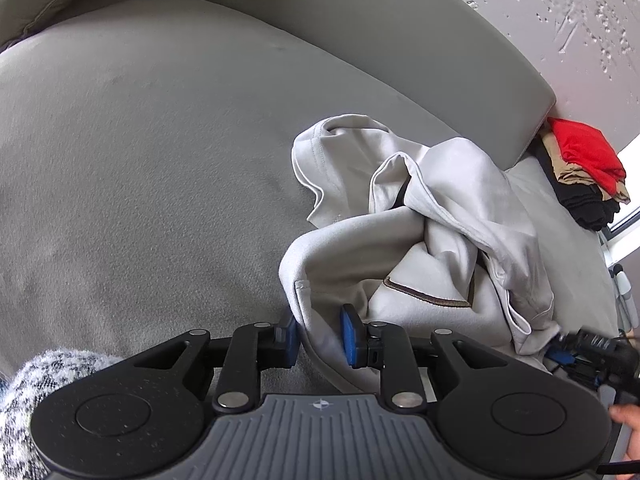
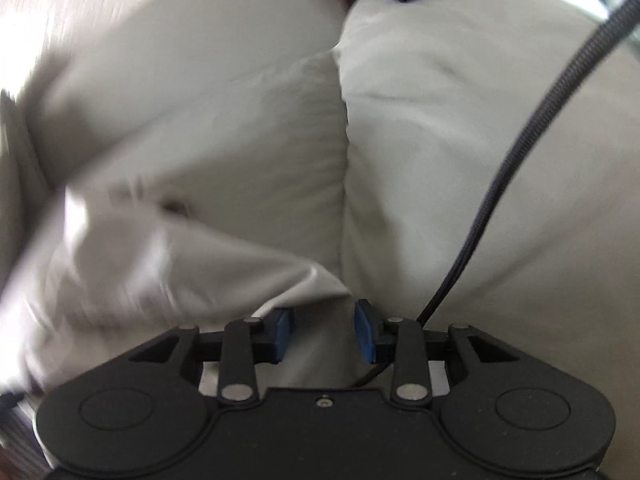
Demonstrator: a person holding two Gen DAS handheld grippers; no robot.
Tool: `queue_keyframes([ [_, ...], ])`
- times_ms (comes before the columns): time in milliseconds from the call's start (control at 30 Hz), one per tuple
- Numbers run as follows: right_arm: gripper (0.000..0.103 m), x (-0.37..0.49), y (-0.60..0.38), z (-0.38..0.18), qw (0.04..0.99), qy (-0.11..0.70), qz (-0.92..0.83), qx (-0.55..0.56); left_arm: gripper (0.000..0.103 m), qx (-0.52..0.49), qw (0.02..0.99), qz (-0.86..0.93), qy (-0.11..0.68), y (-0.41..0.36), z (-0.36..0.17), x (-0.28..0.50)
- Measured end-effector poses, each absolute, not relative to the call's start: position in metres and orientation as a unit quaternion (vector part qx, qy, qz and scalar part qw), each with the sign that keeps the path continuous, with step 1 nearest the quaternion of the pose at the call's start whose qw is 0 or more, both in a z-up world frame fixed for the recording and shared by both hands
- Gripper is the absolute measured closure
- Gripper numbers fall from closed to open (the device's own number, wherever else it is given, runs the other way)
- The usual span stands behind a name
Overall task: Fold clothes
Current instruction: 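Raise both tools holding the shirt high to shake it out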
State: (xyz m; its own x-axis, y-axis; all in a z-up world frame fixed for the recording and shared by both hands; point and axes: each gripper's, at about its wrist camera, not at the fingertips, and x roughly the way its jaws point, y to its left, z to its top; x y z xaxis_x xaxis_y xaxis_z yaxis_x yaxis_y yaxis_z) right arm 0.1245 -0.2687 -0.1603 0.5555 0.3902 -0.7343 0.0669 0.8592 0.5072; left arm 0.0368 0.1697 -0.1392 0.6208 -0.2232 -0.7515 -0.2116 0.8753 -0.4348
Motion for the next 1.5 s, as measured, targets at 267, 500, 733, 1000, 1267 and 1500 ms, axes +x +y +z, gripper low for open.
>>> queue_keyframes([
  [267,0.072,0.127,-0.303,-0.186,0.775,0.47,0.094,0.413,0.08,-0.253,0.864,-0.004,0.435,0.174,-0.14,0.033],
  [500,0.077,0.142,-0.286,-0.184,0.808,0.461,0.1,0.352,0.08,-0.25,0.864,-0.003,0.436,0.171,-0.143,0.037],
  [733,0.101,0.112,-0.279,-0.157,0.814,0.481,0.11,0.308,0.102,-0.27,0.859,0.015,0.434,0.176,-0.135,0.034],
  [1000,0.101,0.063,-0.279,-0.083,0.719,0.429,0.216,0.503,0.102,-0.328,0.873,-0.063,0.355,0.192,-0.03,0.011],
  [1267,0.101,0.04,-0.319,0.119,0.797,0.126,0.247,0.537,0.102,-0.382,0.914,-0.098,0.095,0.226,0.164,-0.021],
  [1500,0.101,-0.001,-0.311,0.143,0.813,0.166,0.221,0.512,0.103,-0.337,0.937,-0.049,0.076,0.192,0.173,-0.055],
])
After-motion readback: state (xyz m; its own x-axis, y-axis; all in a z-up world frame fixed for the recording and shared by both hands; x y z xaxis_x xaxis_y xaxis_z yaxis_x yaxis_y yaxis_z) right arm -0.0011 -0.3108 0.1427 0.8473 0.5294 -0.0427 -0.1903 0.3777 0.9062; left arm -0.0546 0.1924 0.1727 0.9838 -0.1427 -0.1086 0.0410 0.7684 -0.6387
